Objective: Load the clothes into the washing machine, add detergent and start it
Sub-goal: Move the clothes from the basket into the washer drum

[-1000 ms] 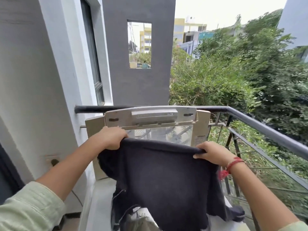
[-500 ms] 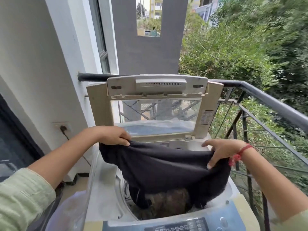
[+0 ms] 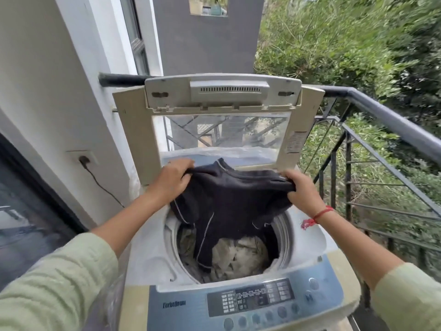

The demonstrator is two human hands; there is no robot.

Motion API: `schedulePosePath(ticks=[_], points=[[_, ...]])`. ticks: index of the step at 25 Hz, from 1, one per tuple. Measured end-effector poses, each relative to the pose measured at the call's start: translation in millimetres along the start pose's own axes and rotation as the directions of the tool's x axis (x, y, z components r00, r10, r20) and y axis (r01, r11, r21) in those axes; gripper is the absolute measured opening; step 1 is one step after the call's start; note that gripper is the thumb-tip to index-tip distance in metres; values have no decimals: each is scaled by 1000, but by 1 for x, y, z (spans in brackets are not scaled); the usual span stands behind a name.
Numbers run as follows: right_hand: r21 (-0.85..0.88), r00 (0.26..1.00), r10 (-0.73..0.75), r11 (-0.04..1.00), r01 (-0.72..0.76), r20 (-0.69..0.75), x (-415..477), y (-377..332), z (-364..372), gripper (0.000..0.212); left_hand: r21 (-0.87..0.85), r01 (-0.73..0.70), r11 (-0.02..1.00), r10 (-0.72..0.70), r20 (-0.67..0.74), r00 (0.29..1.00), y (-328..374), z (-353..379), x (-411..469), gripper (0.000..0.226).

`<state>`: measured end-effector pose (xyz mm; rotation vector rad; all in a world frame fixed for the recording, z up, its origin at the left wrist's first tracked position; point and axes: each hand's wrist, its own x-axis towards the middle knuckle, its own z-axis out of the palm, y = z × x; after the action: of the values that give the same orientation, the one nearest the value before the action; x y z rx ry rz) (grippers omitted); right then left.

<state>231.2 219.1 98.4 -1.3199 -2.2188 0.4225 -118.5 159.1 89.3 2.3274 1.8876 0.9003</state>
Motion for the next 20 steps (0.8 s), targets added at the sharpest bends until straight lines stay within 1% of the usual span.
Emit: schedulePosePath(ticks=[1,2,3,4,5,6,7,8,9,10,11,12,13,14,15,16,17,18,20], points=[[-30,964,-7,999,16,265,-14,4,9,36,56,-101,993,87,211,974,5,7,-18,22],[-102,847,8,993,54,532,-28,7,19,33,108,-189,976,115,482,869,13,18,-37,18],[-183,687,82,980,75,722,-41,10,33,28,163,-264,951,75,703,707,17,32,-56,17],[-237,533,160,968,78,831,-51,11,47,22,226,-298,927,-27,835,549,21,45,-72,20],[-249,418,209,967,44,884,-59,7,58,18,287,-295,911,-145,895,422,25,58,-83,27],[-270,338,259,963,-15,905,-62,2,68,17,335,-268,903,-238,911,336,27,72,-89,36],[-293,300,290,955,-37,909,-62,-5,77,22,366,-250,896,-293,912,287,29,83,-92,47],[-319,307,300,948,11,903,-60,-10,86,29,374,-238,896,-315,915,252,31,95,-94,56],[-349,318,315,936,55,894,-59,-15,95,35,375,-217,901,-326,917,232,33,105,-96,63],[-370,314,320,922,116,894,-57,-19,104,36,382,-197,903,-343,917,205,38,114,-99,67],[-376,291,322,915,150,901,-56,-20,117,31,391,-170,905,-365,916,163,40,123,-102,68],[-404,251,362,903,143,898,-58,-17,134,30,403,-128,906,-392,914,106,40,132,-105,68],[-468,202,441,877,112,875,-64,-13,149,33,418,-90,904,-414,908,59,40,137,-106,68],[-530,163,513,845,76,842,-68,-9,161,35,431,-62,900,-430,902,27,41,138,-106,66],[-546,150,528,829,122,836,-72,-4,171,38,421,-43,906,-421,907,24,39,142,-106,63],[-544,158,521,809,221,839,-72,-1,178,44,400,-38,916,-398,916,49,35,144,-105,58],[-533,200,494,802,271,846,-70,2,184,49,386,-51,921,-380,921,88,31,148,-106,52],[-526,258,464,799,290,847,-68,5,188,50,395,-72,916,-384,914,133,26,151,-106,48],[-514,385,410,828,224,827,-57,15,196,47,460,-52,886,-433,863,260,12,160,-106,42]])
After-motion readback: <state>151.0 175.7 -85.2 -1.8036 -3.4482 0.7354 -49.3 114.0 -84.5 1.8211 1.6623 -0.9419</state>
